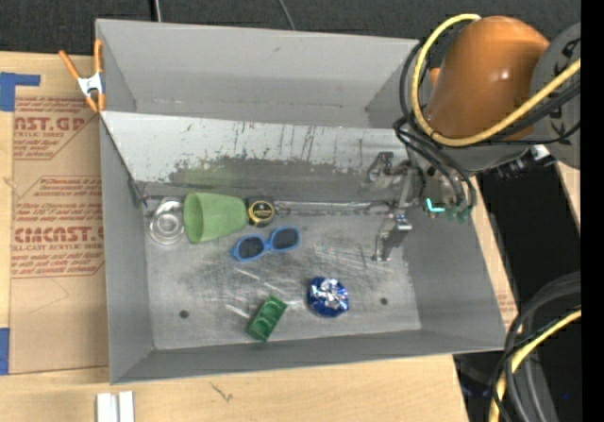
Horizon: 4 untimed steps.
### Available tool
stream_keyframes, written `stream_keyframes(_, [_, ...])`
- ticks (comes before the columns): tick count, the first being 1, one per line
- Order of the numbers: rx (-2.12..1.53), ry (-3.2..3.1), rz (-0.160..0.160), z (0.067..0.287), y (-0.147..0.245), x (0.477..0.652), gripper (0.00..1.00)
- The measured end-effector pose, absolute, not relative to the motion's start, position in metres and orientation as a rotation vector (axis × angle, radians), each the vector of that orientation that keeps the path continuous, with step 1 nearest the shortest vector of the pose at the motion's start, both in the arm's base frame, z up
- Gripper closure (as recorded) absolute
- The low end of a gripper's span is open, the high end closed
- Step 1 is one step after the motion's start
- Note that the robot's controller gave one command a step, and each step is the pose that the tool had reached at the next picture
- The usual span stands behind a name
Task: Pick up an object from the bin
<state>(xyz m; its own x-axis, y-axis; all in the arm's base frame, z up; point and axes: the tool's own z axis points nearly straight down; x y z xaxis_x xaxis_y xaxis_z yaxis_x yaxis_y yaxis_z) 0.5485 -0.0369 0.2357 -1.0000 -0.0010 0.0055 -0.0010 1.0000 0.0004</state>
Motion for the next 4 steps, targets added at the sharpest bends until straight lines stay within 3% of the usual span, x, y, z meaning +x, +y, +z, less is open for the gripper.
stream_keyframes(1, [0.319, -3.12, -0.002, 0.085, -0.063, 0.549, 0.0])
stream_keyframes(2, [0.248, -3.13, -0.008, 0.082, 0.024, 0.532, 0.0])
stream_keyframes(3, [0.238, -3.135, -0.001, 0.082, 0.018, 0.534, 1.0])
stream_keyframes(4, [0.271, -3.142, -0.001, 0.226, 0.052, 0.568, 1.0])
